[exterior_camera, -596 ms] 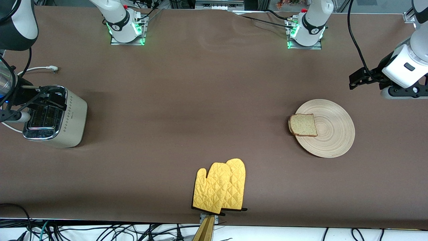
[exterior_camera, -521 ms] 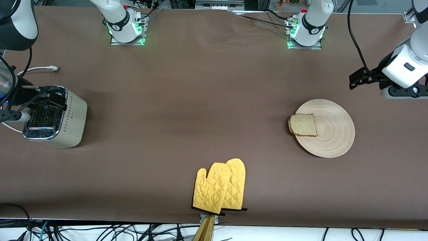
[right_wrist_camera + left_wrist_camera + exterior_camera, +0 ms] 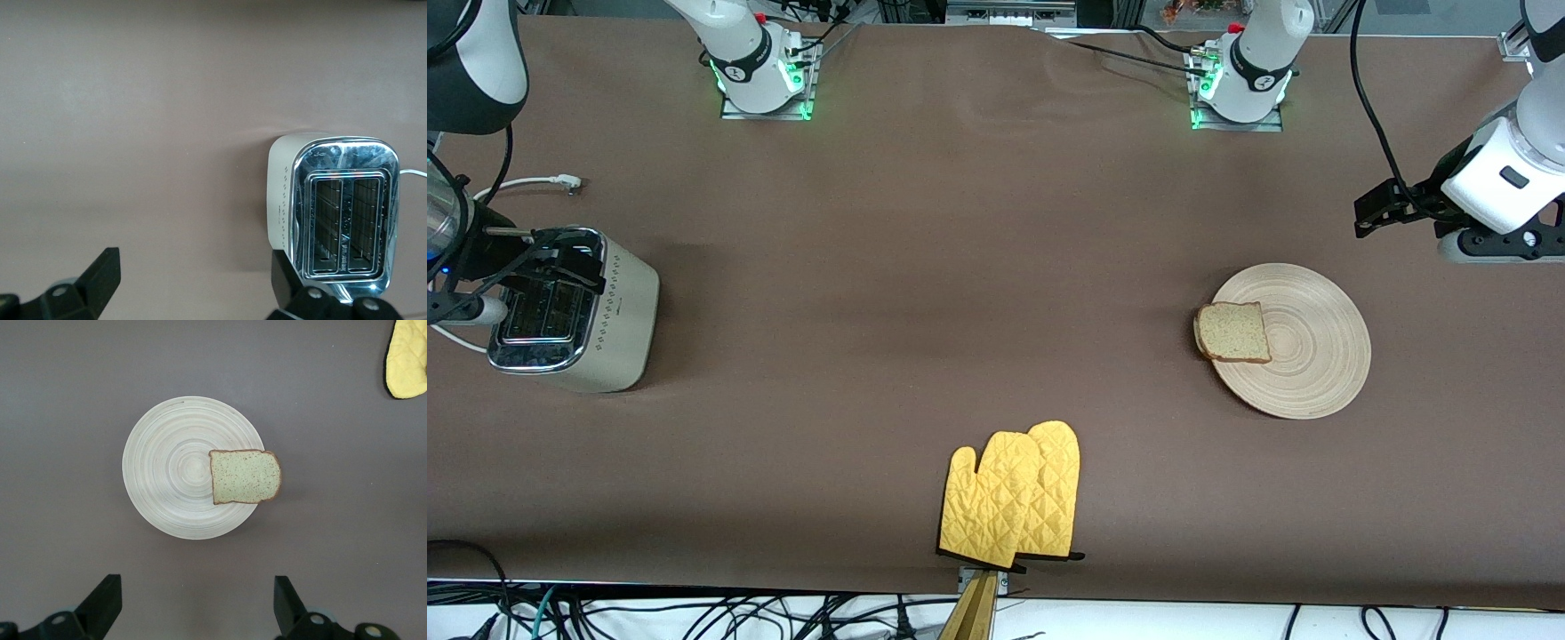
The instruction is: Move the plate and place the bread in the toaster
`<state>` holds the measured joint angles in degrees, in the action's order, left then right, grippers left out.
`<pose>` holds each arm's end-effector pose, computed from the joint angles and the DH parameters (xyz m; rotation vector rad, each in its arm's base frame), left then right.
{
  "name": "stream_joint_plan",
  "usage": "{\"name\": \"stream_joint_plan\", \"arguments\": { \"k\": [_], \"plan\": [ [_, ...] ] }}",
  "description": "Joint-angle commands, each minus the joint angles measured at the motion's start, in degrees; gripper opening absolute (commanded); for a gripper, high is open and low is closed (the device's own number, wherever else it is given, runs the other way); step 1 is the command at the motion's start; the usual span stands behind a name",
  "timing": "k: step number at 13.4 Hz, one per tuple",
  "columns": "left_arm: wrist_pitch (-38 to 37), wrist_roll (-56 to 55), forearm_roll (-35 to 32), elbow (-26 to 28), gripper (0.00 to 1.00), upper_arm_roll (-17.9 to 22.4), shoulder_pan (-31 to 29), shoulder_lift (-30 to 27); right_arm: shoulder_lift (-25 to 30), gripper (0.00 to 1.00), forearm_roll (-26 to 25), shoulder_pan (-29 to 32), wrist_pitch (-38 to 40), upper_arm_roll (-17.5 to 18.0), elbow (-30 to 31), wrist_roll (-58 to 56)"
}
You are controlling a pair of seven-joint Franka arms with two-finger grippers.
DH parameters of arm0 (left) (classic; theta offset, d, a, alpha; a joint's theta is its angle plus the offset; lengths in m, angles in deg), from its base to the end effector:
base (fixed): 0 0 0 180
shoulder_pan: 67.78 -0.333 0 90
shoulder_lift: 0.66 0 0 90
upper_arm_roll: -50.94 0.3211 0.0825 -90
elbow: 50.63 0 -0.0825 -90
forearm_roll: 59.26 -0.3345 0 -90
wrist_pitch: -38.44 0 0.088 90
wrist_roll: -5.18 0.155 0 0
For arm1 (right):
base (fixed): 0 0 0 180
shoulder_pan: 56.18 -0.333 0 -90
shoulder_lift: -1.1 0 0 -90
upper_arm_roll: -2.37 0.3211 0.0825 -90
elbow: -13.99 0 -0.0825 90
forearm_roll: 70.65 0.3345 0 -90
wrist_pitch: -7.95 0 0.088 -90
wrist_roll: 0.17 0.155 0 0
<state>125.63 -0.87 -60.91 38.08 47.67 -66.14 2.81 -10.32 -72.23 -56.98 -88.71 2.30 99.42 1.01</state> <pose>0.5119 -0.0386 0.5563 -3.1052 -0.0311 0.1308 0.5739 0.0034 0.5182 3.1139 -0.0071 -0.0044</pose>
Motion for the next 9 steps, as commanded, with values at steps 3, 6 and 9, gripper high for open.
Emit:
{"name": "stream_joint_plan", "arguments": {
  "k": [3, 6, 9],
  "plan": [
    [-0.36, -0.27, 1.12, -1.78, 1.00, -0.25, -0.24, 0.84, 0.08, 1.00, 0.96, 0.27, -0.46, 0.07, -0.27, 0.31],
    [-0.36, -0.27, 1.30, -1.78, 1.00, -0.25, -0.24, 0.93, 0.08, 1.00, 0.96, 0.27, -0.47, 0.07, -0.27, 0.40],
    [-0.36, -0.36, 1.48, -1.78, 1.00, -0.25, -0.33, 0.84, -0.01, 1.00, 0.96, 0.27, -1.25, 0.07, -0.18, 0.31]
  ]
}}
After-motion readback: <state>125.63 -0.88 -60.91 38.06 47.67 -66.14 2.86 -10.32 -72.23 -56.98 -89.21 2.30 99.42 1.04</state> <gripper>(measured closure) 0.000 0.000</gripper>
